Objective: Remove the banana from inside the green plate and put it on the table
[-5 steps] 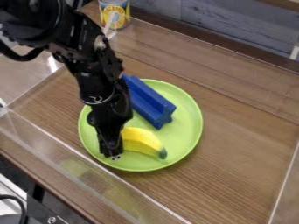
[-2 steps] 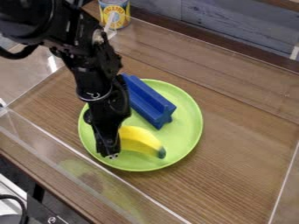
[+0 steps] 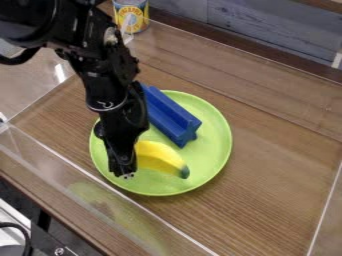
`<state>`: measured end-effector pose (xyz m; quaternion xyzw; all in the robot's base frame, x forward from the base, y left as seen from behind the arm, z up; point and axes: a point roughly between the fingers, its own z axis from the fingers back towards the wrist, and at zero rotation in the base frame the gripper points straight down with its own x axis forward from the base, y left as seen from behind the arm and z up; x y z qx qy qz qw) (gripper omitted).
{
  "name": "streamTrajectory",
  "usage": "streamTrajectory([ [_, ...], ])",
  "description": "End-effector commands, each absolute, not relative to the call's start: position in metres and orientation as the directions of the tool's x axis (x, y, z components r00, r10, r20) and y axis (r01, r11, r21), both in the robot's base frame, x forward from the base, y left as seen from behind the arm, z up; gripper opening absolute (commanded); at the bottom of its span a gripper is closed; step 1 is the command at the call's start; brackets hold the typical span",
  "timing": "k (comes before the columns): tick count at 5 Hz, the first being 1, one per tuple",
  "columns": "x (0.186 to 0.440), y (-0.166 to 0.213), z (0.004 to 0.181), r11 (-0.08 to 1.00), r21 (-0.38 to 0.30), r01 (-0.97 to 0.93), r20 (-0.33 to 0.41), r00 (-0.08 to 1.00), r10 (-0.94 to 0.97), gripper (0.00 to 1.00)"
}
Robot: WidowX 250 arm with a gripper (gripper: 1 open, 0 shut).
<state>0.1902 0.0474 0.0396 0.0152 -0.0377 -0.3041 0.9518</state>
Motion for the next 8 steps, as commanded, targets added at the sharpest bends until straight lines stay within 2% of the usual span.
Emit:
streamTrajectory([
  [1,0.202,0.048,0.053,0.804,0.097,0.586,0.098,0.799,-0.594,0.00],
  [8,0.201,0.045,0.072,0.795,0.105,0.598,0.098,0.789,-0.606,0.00],
])
